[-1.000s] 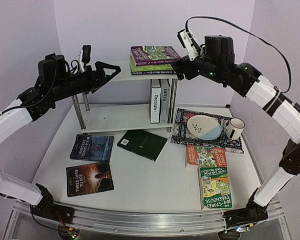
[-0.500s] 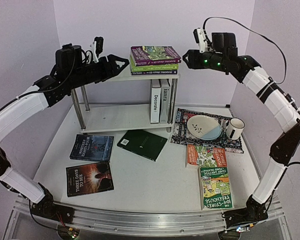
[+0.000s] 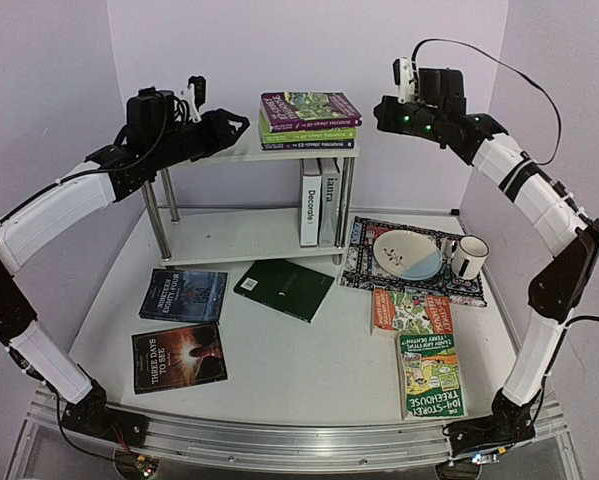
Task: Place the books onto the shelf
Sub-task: Adjust the book at the book pile on the shelf.
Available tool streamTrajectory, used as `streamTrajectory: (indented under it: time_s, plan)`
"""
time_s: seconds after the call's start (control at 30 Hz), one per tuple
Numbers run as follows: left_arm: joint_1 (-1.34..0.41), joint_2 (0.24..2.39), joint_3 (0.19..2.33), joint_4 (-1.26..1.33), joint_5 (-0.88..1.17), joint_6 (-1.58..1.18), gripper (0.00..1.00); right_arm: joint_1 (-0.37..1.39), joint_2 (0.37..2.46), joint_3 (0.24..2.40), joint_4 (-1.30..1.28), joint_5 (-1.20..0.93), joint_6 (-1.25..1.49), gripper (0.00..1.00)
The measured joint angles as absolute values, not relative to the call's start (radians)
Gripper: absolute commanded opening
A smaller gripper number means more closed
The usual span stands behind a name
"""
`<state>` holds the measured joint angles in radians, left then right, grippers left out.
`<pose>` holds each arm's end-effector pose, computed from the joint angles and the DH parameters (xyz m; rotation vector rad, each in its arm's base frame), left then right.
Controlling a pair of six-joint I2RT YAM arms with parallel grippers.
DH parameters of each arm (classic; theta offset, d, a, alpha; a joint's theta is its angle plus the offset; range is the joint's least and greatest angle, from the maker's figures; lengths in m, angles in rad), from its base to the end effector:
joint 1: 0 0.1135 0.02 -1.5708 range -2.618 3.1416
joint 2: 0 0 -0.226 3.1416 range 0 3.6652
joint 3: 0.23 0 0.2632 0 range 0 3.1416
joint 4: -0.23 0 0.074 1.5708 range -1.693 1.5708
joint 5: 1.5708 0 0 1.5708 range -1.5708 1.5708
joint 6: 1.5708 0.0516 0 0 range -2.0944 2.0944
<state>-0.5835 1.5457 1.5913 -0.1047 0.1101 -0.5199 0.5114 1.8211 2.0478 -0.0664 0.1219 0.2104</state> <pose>0.3246 -0.2211 0.4037 0.1432 1.7073 -0.9256 0.3831 0.2078 0.4685 -0.1128 1.4267 0.5106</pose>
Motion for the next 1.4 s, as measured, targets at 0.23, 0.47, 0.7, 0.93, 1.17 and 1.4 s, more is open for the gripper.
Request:
streamTrajectory:
  time_s: [0.23,0.47,0.7,0.93,1.17,1.4]
  plan:
    - [-0.551,1.601,1.62,-0.104,0.13,-0.525,0.42,0.511,1.877,2.06,-0.047,0.117,0.21,0.08]
    - [-0.534,1.63,1.657,-0.103,0.177,-0.532,0.42,0.511,1.898,2.06,-0.012,0.074,0.21,0.06]
    - [-0.516,1.663,1.67,-0.096,0.22,-0.551,0.42,0.511,1.898,2.06,0.005,-0.03,0.211,0.03]
    - [-0.511,1.675,1.67,-0.093,0.242,-0.556,0.42,0.511,1.898,2.06,0.013,-0.087,0.211,0.02]
    - [-0.509,1.675,1.67,-0.094,0.253,-0.559,0.42,0.512,1.898,2.056,0.016,0.024,0.189,0.0]
    - [-0.509,1.675,1.67,-0.093,0.259,-0.559,0.42,0.51,1.895,2.048,0.016,0.167,0.139,0.0]
